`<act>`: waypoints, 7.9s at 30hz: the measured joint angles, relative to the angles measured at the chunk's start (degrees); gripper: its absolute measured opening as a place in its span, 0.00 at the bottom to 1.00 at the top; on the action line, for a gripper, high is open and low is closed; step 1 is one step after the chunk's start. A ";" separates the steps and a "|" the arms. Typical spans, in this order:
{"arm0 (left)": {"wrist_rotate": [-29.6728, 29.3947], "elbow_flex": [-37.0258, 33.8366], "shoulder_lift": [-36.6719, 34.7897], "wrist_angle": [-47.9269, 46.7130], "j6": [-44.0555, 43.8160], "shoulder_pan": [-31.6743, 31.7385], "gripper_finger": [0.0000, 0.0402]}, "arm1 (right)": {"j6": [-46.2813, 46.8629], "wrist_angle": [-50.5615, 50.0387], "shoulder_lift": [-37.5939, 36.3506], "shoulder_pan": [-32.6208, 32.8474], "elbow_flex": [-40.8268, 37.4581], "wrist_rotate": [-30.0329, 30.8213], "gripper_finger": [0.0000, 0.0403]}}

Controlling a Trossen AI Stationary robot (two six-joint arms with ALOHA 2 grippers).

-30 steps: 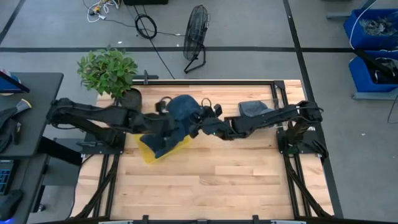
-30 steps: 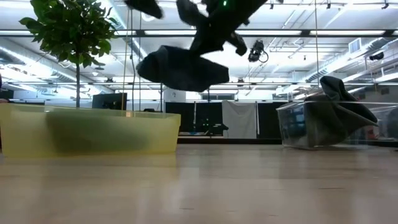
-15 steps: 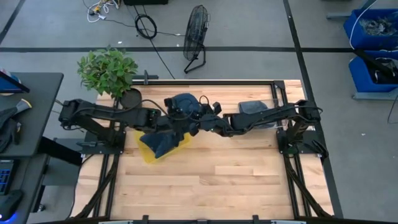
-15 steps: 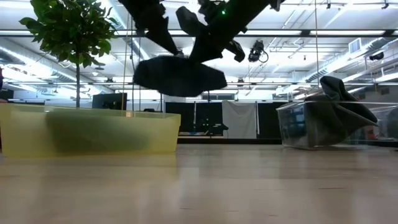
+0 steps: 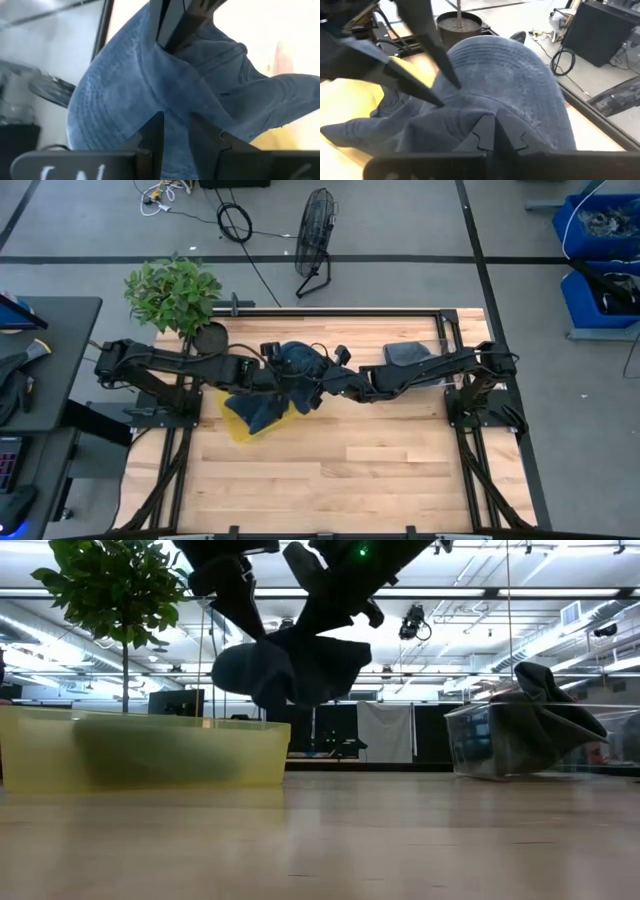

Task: Pick & Place hat
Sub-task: Put the blue cap into the yellow bin, then return to Home Position

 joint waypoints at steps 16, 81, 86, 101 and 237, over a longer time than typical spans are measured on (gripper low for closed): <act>-15.98 -0.07 -7.27 -15.72 -22.69 -11.39 0.05 | 7.11 -1.87 -0.17 -2.54 0.00 8.34 0.01; -9.19 -0.02 -6.25 -5.60 0.86 3.42 0.48 | 7.77 15.69 -0.15 -3.76 0.00 -10.58 0.01; -9.19 -0.02 -6.25 -5.02 2.86 3.40 0.33 | 6.85 15.55 -0.15 -3.74 0.00 -16.89 0.01; -2.57 -0.02 -6.23 -15.27 0.95 0.46 0.02 | 8.25 1.09 -0.20 -3.98 0.02 -18.85 0.13; -7.60 -24.73 -68.58 11.77 4.26 -9.63 0.45 | -16.49 -11.95 -48.95 -6.32 -32.75 -27.13 0.17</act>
